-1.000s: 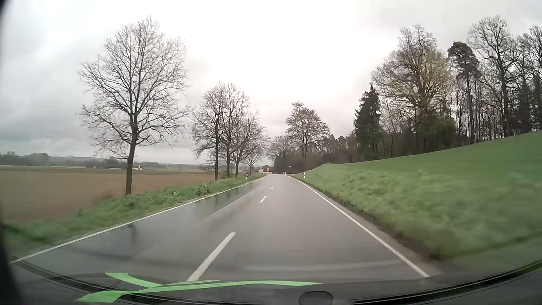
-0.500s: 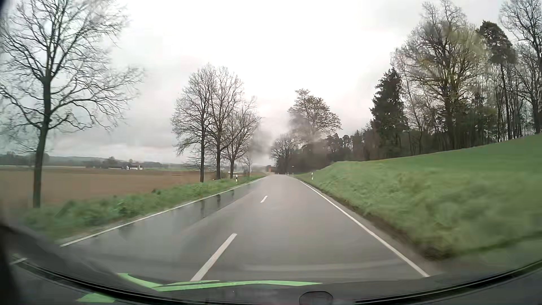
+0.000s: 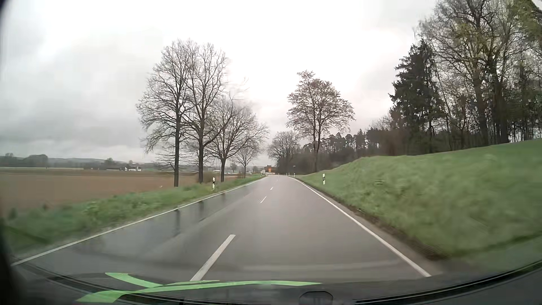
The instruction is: Follow the waypoints while adhering to traffic rules and regulations
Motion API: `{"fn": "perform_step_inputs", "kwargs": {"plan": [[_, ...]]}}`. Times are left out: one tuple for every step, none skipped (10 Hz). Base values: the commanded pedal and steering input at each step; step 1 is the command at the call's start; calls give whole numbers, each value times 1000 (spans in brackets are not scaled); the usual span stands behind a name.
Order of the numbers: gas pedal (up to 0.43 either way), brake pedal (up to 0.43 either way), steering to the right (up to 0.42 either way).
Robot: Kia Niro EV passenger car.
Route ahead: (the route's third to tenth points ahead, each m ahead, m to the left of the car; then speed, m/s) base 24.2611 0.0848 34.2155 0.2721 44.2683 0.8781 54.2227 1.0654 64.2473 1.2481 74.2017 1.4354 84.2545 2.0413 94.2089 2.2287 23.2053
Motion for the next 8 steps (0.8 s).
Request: {"fn": "perform_step_inputs", "kwargs": {"plan": [[177,0,-2],[169,0,-1],[130,0,-2],[79,0,-2],[0,0,-2],[0,0,-2],[0,0,-2],[0,0,-1]]}}
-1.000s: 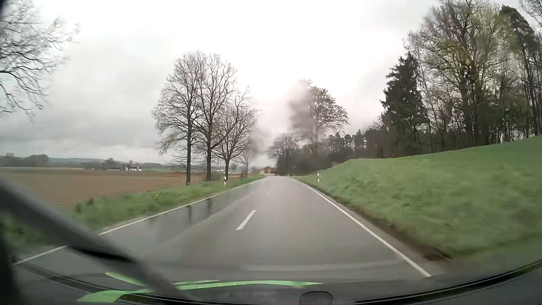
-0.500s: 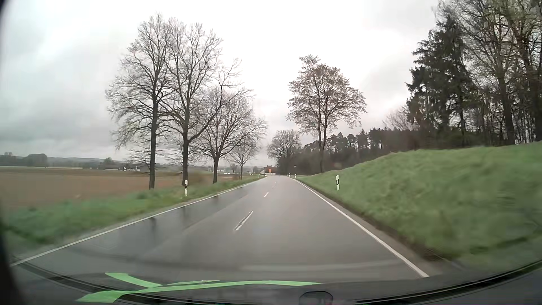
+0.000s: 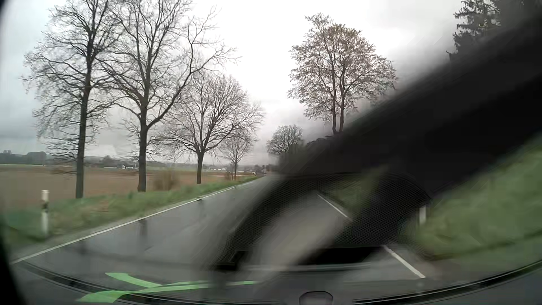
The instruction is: Follow the waypoints while adhering to traffic rules and regulations
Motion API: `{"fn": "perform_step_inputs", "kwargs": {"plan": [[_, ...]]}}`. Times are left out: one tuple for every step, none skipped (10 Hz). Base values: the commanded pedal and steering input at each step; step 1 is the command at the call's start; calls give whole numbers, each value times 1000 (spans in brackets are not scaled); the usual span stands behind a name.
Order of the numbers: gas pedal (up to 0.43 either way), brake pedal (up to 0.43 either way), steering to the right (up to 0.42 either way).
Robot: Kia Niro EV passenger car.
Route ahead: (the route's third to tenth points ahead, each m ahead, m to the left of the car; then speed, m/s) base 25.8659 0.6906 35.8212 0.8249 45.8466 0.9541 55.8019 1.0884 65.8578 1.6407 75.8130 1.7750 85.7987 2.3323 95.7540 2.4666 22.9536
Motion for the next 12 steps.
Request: {"fn": "perform_step_inputs", "kwargs": {"plan": [[0,0,-1],[0,0,-1],[0,0,-2],[0,0,-1],[0,0,-2],[0,0,-2],[0,0,-1],[0,0,-1],[39,0,-1],[59,0,-1],[79,0,-1],[87,0,-1]]}}
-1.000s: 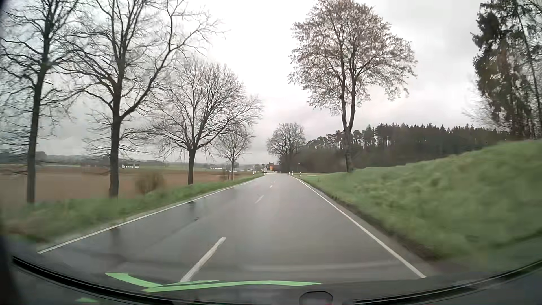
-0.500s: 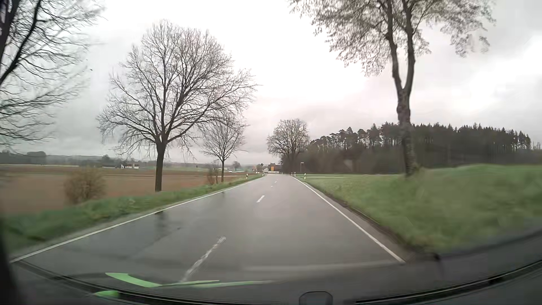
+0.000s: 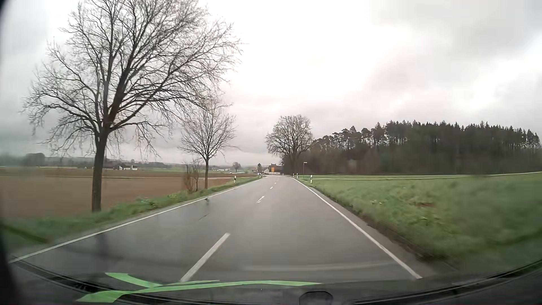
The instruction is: Follow the waypoints while adhering to traffic rules and regulations
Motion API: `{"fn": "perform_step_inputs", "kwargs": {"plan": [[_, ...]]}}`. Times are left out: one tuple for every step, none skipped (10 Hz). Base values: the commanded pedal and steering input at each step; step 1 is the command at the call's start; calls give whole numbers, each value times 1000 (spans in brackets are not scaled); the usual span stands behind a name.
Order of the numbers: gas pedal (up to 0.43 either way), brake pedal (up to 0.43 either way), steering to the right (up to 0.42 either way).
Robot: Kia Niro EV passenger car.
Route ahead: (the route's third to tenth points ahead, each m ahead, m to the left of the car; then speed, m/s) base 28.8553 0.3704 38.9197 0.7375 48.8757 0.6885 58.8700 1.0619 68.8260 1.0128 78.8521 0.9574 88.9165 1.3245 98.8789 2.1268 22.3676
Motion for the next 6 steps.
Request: {"fn": "perform_step_inputs", "kwargs": {"plan": [[87,0,-1],[79,0,-1],[79,0,0],[59,0,-1],[0,0,0],[0,0,-1]]}}
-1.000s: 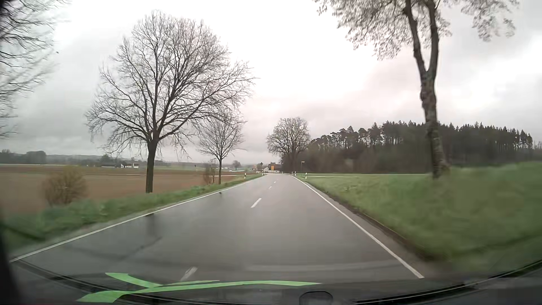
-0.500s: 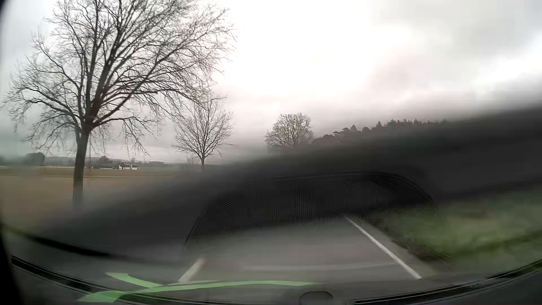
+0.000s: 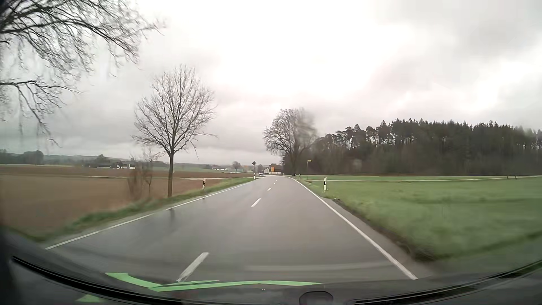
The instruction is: Follow the waypoints while adhering to traffic rules and regulations
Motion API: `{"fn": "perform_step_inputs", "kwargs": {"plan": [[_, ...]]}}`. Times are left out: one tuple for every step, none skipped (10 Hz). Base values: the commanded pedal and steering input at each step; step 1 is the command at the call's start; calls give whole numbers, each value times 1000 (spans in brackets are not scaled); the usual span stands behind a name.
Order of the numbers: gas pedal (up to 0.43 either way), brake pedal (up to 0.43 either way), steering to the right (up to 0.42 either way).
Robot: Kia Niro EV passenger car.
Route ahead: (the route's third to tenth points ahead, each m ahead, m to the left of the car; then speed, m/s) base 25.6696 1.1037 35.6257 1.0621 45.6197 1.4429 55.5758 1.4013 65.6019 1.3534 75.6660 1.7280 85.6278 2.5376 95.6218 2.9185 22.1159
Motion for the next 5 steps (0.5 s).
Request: {"fn": "perform_step_inputs", "kwargs": {"plan": [[0,0,-1],[0,0,0],[0,0,-1],[0,0,-1],[0,0,0]]}}
